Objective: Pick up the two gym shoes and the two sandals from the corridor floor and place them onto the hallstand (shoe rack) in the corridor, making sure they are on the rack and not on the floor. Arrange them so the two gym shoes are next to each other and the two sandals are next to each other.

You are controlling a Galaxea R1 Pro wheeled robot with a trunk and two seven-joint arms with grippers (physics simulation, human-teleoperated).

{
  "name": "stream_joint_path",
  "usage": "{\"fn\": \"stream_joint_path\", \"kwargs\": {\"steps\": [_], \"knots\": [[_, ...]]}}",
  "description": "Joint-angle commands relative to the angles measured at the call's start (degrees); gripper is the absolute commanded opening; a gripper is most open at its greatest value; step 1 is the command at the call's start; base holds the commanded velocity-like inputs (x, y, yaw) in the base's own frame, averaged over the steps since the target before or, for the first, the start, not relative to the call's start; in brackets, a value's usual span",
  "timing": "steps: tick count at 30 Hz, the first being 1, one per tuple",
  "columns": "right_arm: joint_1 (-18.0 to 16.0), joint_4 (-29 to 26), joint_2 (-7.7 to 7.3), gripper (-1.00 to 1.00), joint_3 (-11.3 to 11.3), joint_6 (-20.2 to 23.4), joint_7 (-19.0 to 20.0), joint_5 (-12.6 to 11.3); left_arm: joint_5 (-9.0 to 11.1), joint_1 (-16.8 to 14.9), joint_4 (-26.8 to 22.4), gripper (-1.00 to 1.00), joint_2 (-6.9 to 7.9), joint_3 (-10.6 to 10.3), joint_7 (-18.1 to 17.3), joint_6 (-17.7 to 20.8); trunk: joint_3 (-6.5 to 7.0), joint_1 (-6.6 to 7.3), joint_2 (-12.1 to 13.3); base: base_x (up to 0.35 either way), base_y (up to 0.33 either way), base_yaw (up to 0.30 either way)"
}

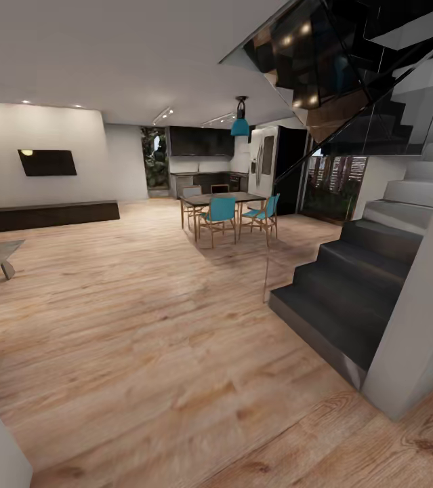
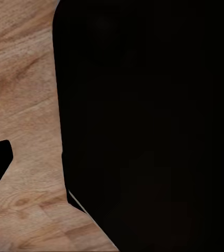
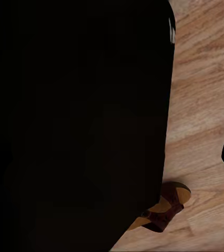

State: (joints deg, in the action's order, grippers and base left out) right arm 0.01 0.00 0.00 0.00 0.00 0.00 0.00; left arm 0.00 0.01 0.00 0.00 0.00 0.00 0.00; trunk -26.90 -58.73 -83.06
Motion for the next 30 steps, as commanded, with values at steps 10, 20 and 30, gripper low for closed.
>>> {"fn": "stream_joint_path", "kwargs": {"steps": [10,20,30], "knots": [[-0.64,-1.40,-0.18,1.00,-0.32,-0.53,0.61,-0.09,0.79,-0.35,-0.88,1.00,0.14,0.08,-0.16,-0.11,-0.03,0.00,-0.02,0.000,0.000,0.000],[-0.62,-4.63,-0.22,1.00,-0.45,-0.61,0.58,-0.17,1.13,-0.44,-4.11,1.00,0.15,0.09,-0.09,-2.39,-0.03,0.00,-0.02,-0.028,0.000,0.000],[-0.62,-7.87,-0.25,1.00,-0.74,-0.62,0.55,-0.18,0.98,-0.62,-7.33,1.00,0.24,0.09,-0.12,-2.56,-0.03,0.00,-0.02,-0.268,0.000,0.000]]}}
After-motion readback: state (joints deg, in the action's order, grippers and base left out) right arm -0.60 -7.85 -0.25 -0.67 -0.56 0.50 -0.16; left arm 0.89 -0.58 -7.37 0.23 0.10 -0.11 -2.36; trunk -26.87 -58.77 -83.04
